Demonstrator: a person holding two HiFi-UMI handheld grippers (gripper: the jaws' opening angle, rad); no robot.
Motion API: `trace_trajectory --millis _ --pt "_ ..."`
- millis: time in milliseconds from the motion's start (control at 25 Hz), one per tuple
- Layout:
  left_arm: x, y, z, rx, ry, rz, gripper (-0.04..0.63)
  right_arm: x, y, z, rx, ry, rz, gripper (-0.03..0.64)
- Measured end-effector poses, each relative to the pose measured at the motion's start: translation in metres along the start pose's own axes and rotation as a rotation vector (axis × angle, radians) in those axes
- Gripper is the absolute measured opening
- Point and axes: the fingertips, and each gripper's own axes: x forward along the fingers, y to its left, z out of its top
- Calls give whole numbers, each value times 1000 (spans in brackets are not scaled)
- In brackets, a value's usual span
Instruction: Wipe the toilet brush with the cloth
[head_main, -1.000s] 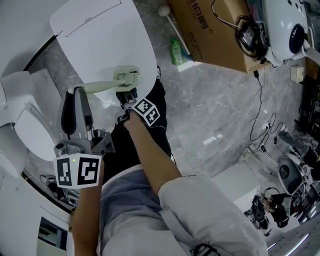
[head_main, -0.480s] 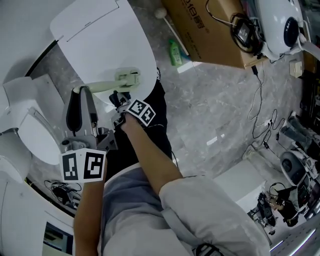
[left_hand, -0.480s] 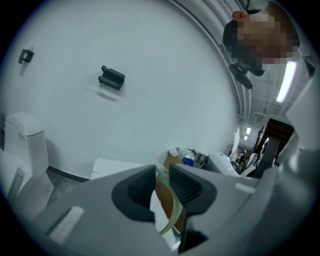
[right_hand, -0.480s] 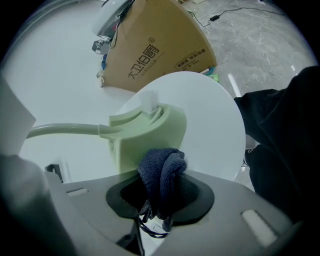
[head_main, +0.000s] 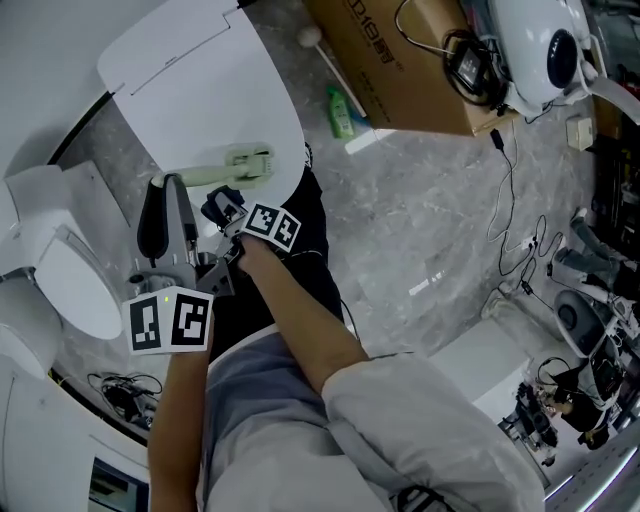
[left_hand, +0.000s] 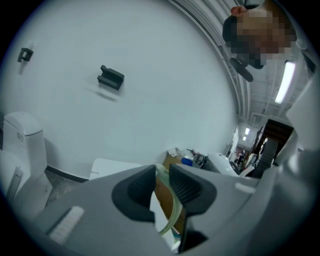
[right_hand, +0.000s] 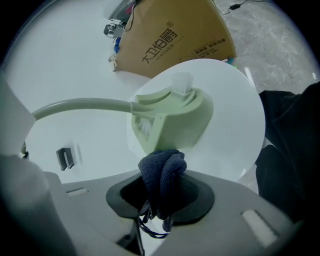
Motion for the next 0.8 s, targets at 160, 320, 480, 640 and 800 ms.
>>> trace_trajectory --millis 160,320,480,640,800 --pt "-1 0 -1 0 6 -1 0 0 22 -4 -80 44 41 98" --pt "-2 0 1 0 4 -5 0 -1 42 2 -179 69 63 98" --pt "-3 -1 1 2 5 -10 0 -8 47 7 -256 111 48 98" --pt "-5 0 2 8 3 -15 0 -19 44 2 -337 169 23 98" --pt "-6 0 3 7 2 -15 0 -27 46 2 -370 192 15 98"
